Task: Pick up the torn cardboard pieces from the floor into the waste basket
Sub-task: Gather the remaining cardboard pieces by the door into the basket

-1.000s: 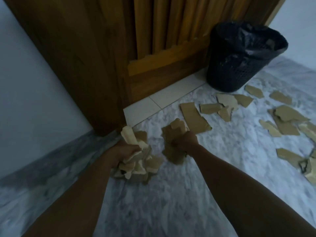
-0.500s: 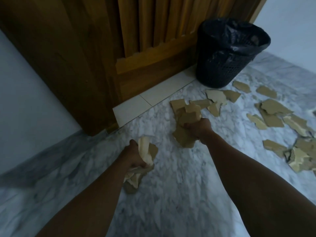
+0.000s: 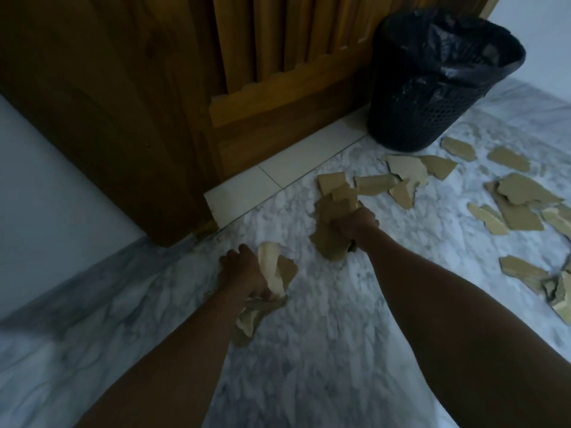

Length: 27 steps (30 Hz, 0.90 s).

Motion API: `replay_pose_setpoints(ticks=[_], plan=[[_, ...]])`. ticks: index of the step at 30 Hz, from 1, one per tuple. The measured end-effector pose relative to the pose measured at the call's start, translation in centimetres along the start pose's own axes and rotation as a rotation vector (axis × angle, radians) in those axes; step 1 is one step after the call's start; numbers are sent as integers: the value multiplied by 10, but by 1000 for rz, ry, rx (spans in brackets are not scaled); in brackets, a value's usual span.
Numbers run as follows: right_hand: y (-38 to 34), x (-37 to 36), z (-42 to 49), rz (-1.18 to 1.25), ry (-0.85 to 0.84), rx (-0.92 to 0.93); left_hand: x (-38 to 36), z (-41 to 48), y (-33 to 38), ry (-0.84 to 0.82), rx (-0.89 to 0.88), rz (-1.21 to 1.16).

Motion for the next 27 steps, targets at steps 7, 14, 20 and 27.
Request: replay_pose_setpoints(ticks=[7, 14, 20, 27], plan=[[-3, -12, -6, 15, -7, 18, 3, 3, 1, -8, -76, 81], [11, -8, -4, -281, -160, 165, 0, -12, 2, 50, -6, 97], [15, -12, -30, -95, -143, 218, -6, -8, 1, -13, -68, -108], [-14, 30, -41, -12, -182, 295, -12, -4, 2, -36, -130, -240]])
Point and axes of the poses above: each hand's wrist, its own z-axis towards the middle knuckle, its own x-axis out of the back of the hand, y = z × x, the point moved 3 cm from there along z, towards the middle knuckle, and after that the axes turned 5 degrees about z, right-handed, at the moved point
